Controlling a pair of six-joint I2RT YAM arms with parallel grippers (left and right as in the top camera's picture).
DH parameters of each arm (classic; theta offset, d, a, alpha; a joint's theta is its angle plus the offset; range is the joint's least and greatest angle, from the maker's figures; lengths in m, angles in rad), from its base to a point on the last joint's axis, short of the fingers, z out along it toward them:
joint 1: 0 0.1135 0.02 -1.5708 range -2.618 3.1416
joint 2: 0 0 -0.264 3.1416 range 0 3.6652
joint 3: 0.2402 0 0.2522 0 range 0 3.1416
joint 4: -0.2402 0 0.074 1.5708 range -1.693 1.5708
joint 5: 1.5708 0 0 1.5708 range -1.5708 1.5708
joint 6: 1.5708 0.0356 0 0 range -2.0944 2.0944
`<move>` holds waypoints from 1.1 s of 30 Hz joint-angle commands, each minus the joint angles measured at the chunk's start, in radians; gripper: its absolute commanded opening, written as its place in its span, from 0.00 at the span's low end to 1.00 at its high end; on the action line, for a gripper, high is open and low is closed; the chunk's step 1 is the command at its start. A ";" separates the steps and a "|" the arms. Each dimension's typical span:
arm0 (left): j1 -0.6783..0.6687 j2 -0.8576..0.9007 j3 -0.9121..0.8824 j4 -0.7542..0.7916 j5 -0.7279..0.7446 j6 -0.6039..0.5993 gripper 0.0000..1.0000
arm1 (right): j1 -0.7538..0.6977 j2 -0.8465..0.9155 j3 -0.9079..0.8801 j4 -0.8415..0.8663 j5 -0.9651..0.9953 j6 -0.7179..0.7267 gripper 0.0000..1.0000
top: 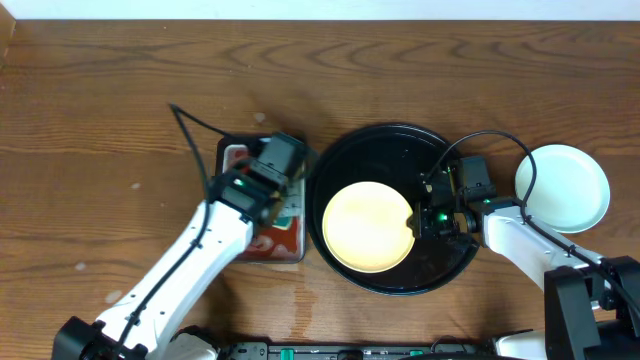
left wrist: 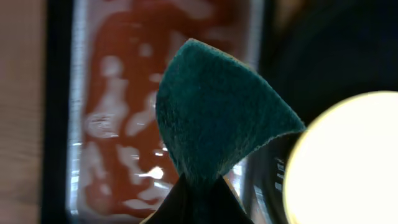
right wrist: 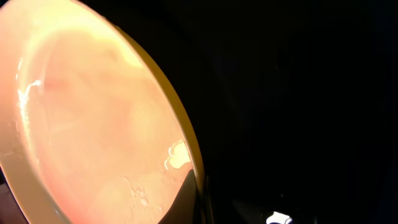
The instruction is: Clean dirty plates on tray and stack at the side
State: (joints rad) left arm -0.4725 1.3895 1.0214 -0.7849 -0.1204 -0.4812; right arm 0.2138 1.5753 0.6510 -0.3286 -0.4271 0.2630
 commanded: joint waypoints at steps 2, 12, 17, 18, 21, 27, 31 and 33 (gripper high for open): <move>0.097 -0.009 -0.010 -0.019 -0.023 0.079 0.08 | 0.004 0.034 -0.009 0.045 0.025 0.006 0.01; 0.254 -0.009 -0.073 -0.021 -0.011 0.089 0.07 | -0.018 -0.063 0.104 -0.021 0.097 -0.027 0.01; 0.269 -0.009 -0.108 0.000 -0.011 0.090 0.07 | -0.018 -0.169 0.158 -0.119 0.251 -0.064 0.01; 0.269 -0.009 -0.114 0.008 -0.011 0.092 0.07 | -0.018 -0.191 0.165 -0.133 0.280 -0.074 0.01; 0.269 -0.007 -0.129 0.033 0.008 0.092 0.08 | -0.011 -0.262 0.175 -0.156 0.384 -0.110 0.01; 0.269 0.023 -0.135 0.069 0.042 0.092 0.08 | 0.023 -0.367 0.178 -0.164 0.600 -0.176 0.01; 0.269 0.056 -0.135 0.073 0.042 0.092 0.07 | 0.058 -0.388 0.183 -0.152 0.690 -0.203 0.01; 0.269 0.072 -0.135 0.076 0.042 0.092 0.08 | 0.080 -0.387 0.187 -0.138 0.736 -0.220 0.01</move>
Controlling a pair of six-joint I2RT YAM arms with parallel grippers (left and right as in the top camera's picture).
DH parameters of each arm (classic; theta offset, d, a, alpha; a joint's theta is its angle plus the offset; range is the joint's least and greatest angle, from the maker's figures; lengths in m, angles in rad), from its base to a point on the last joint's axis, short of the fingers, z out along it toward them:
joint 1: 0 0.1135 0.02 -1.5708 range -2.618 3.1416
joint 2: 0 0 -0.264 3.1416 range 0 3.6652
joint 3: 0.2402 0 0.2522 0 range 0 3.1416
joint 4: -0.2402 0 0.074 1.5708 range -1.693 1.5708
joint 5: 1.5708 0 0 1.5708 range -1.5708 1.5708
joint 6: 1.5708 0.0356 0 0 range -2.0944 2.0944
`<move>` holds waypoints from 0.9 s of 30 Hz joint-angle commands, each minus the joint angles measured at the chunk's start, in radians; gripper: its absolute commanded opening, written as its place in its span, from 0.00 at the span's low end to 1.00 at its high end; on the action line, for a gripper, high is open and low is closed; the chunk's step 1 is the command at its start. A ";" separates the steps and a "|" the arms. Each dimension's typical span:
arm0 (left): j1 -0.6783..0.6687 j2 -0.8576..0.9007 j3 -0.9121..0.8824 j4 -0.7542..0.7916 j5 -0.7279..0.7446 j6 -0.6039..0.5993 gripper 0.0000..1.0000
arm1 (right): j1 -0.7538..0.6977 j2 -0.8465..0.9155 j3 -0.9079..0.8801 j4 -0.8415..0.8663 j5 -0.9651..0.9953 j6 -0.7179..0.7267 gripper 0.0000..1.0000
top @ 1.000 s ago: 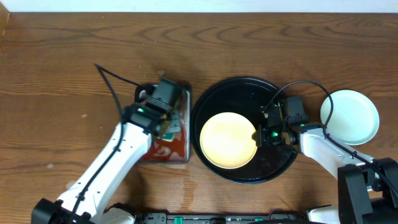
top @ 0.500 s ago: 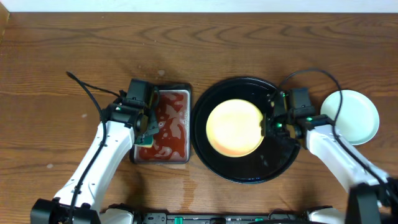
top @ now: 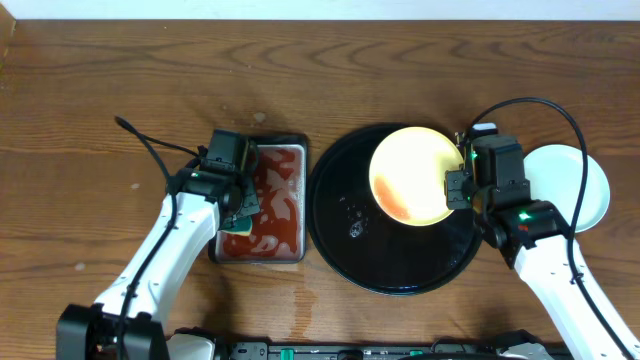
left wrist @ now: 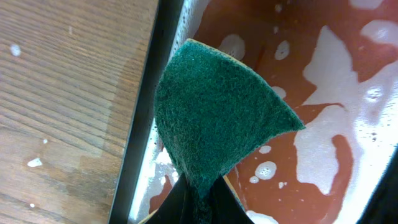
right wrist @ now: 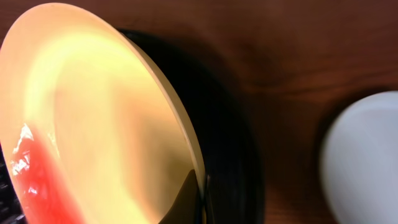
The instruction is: Clean dirty plates on tray and stack at the side
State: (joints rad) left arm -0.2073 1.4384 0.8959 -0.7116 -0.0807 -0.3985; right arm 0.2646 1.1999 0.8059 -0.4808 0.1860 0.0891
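A yellow plate (top: 412, 175) with red sauce pooled at its lower edge is held tilted above the back right of the round black tray (top: 340, 235). My right gripper (top: 458, 187) is shut on its right rim; the plate (right wrist: 93, 124) fills the right wrist view, red at the bottom left. My left gripper (top: 238, 215) is shut on a green sponge (left wrist: 217, 118) over the left side of the rectangular basin (top: 290, 150) of soapy red water. A clean white plate (top: 570, 190) lies on the table to the right of the tray.
Bare wooden table (top: 100, 100) lies left of the basin and along the back. Drops of water sit on the black tray's floor (top: 352, 222). The left arm's cable (top: 150, 145) loops over the table behind the basin.
The right gripper has lifted the yellow plate off the tray floor and moved it back and right, tilted, with sauce pooled. The left gripper with the sponge moved from the basin's right edge to its left side.
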 commanded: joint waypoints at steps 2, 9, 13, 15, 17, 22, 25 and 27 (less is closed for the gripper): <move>0.004 0.040 -0.010 0.007 0.002 0.009 0.07 | 0.055 -0.011 0.032 0.034 0.168 -0.060 0.01; 0.004 0.069 -0.010 0.020 0.003 0.009 0.08 | 0.153 -0.011 0.033 0.117 0.298 -0.133 0.01; 0.004 0.069 -0.010 0.021 0.003 0.009 0.07 | 0.217 -0.011 0.033 0.192 0.385 -0.240 0.01; 0.004 0.069 -0.010 0.021 0.003 0.009 0.07 | 0.257 -0.010 0.033 0.233 0.438 -0.319 0.01; 0.004 0.069 -0.010 0.021 0.003 0.009 0.07 | 0.283 -0.010 0.033 0.258 0.472 -0.366 0.01; 0.004 0.069 -0.010 0.021 0.003 0.009 0.07 | 0.341 -0.010 0.033 0.318 0.557 -0.461 0.01; 0.004 0.069 -0.010 0.021 0.003 0.009 0.08 | 0.356 -0.009 0.033 0.333 0.570 -0.484 0.01; 0.004 0.069 -0.010 0.021 0.003 0.009 0.08 | 0.360 -0.009 0.033 0.340 0.570 -0.495 0.01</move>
